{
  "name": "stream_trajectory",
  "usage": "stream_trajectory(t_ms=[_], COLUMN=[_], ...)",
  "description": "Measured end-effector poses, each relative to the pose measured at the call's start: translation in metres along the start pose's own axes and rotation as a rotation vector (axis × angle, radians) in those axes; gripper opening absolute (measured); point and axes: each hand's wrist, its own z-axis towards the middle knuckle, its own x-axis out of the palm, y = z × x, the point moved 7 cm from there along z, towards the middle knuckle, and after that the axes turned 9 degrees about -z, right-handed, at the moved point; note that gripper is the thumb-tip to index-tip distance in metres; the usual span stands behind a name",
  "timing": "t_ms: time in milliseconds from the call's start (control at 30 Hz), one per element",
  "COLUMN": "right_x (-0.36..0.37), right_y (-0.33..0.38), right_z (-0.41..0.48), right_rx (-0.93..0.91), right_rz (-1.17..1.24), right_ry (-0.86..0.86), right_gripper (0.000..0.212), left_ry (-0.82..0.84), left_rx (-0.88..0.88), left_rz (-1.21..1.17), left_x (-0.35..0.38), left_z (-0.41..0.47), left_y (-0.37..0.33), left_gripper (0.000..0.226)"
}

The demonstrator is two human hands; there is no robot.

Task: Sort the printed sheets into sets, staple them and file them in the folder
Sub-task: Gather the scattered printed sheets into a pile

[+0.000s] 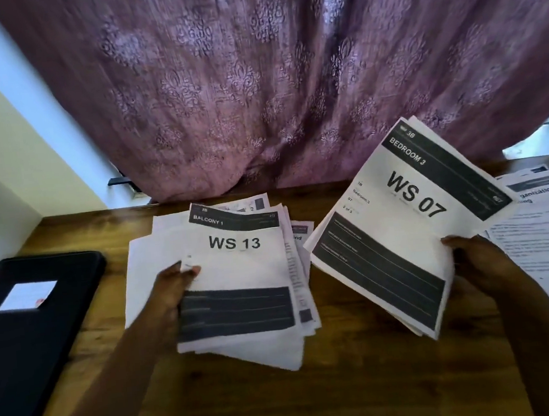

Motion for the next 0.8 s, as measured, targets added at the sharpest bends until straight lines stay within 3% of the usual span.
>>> stream_trajectory(t_ms=[67,133,233,333,500,600,800], right_x=[0.001,-0.002,0.0,-0.003,0.011,0.024,0.15], right_y=[0.0,0.001,0.006,0.005,0.002,0.002,-0.005], right_z=[0.001,0.004,-0.001,0.004,0.001,-0.003,-0.034], right_rx=[-0.001,-0.06,-0.155,-0.2,-0.266,-0.241,-0.193], right_rz=[-0.071,-0.093,-0.068,-0.096,-0.105,-0.1,-0.339], right_ry=[0.013,0.007,0.032,0.024,-0.002,0.031,0.253], right_gripper=[0.083,0.079,0.083,0.052,0.036,0.04,0.011], left_ry=[-0.125,-0.239,-0.344,-0.401,-0.438,-0.397,-0.317], left_rx=[0.016,0.075,0.225,0.261,0.228,0.245,0.073], left_rz=[-0.022,0.004,0.108,0.133,-0.082,-0.134,-0.183], left_x=[0.009,0.013,0.007,-0.008,-0.05,-0.068,-0.093], left_z=[-0.023,-0.05,-0.082,-0.097,-0.102,-0.099,-0.078], left_y=[0.022,0.041,0.058,0.059,0.044,0.031,0.059], left_gripper=[0.019,0.013,0.044,0.036,0.028,0.012,0.015])
